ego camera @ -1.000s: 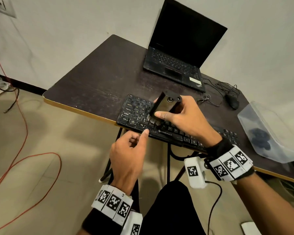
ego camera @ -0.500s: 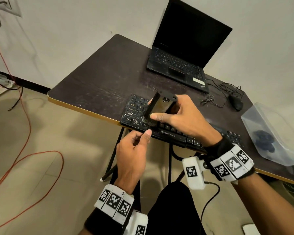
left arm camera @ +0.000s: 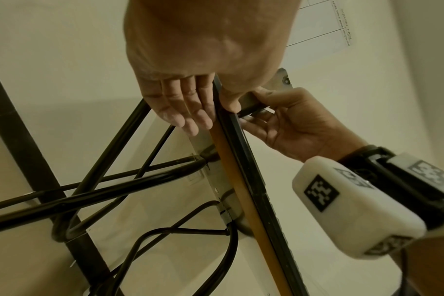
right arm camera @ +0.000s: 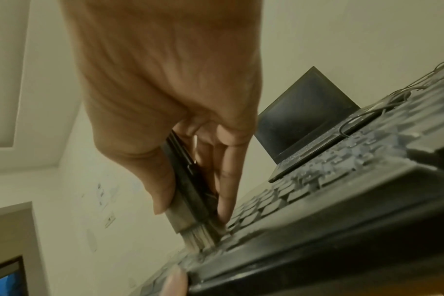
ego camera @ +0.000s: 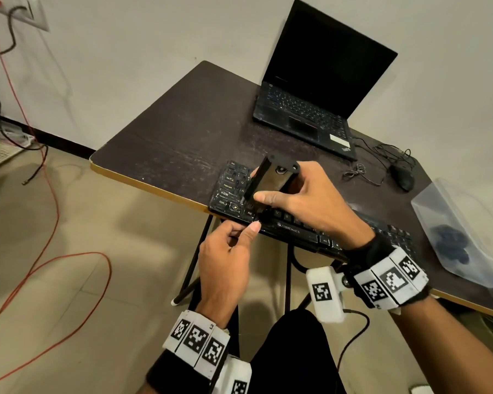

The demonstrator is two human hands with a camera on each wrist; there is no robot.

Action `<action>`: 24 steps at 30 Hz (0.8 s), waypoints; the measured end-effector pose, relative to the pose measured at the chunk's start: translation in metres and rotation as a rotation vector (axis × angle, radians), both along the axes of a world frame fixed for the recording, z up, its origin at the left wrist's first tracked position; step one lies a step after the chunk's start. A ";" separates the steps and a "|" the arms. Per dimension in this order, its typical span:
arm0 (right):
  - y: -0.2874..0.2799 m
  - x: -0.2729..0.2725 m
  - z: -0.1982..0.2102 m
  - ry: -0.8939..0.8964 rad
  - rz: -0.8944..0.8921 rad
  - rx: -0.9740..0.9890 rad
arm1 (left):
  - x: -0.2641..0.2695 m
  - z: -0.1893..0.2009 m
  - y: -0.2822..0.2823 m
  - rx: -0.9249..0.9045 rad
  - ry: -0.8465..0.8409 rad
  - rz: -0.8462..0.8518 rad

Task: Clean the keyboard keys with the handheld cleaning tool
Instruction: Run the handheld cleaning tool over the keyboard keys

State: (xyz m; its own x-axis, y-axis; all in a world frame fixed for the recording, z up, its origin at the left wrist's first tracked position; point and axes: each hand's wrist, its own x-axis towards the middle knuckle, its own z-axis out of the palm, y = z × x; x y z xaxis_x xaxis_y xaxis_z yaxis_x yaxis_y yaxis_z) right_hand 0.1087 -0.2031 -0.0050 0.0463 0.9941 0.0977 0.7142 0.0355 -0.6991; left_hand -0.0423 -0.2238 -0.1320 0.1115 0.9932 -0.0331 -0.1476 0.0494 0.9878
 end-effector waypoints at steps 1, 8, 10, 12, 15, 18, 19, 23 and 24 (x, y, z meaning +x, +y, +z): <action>0.002 0.001 0.000 0.012 -0.020 0.008 | 0.000 -0.001 0.000 -0.002 0.002 0.000; 0.006 -0.005 0.000 0.023 0.068 -0.029 | 0.000 -0.002 0.001 0.003 0.006 0.009; 0.010 -0.004 -0.002 0.016 0.014 0.014 | 0.001 -0.003 0.001 -0.003 0.003 0.006; 0.012 -0.006 -0.003 -0.001 -0.003 0.036 | 0.000 -0.003 0.000 -0.003 0.006 0.001; 0.013 -0.011 -0.002 -0.035 0.092 -0.010 | 0.000 -0.002 0.000 0.012 0.032 0.012; 0.018 -0.010 0.001 -0.052 0.046 0.011 | 0.001 -0.004 0.001 0.006 0.035 0.012; 0.018 -0.010 0.003 -0.063 0.039 0.010 | 0.001 -0.004 0.001 0.008 0.035 0.008; 0.019 -0.010 0.012 -0.105 0.135 -0.065 | 0.001 -0.004 0.002 0.020 0.035 0.026; 0.021 -0.009 0.012 -0.106 0.106 -0.058 | 0.001 -0.005 0.002 0.018 0.031 0.028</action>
State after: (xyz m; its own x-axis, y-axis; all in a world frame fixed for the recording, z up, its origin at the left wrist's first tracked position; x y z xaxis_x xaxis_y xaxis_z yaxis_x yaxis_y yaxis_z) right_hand 0.0994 -0.1816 0.0073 -0.0670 0.9970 0.0389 0.7783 0.0766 -0.6232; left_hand -0.0410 -0.2220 -0.1373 0.0829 0.9964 -0.0179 -0.1180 0.0276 0.9926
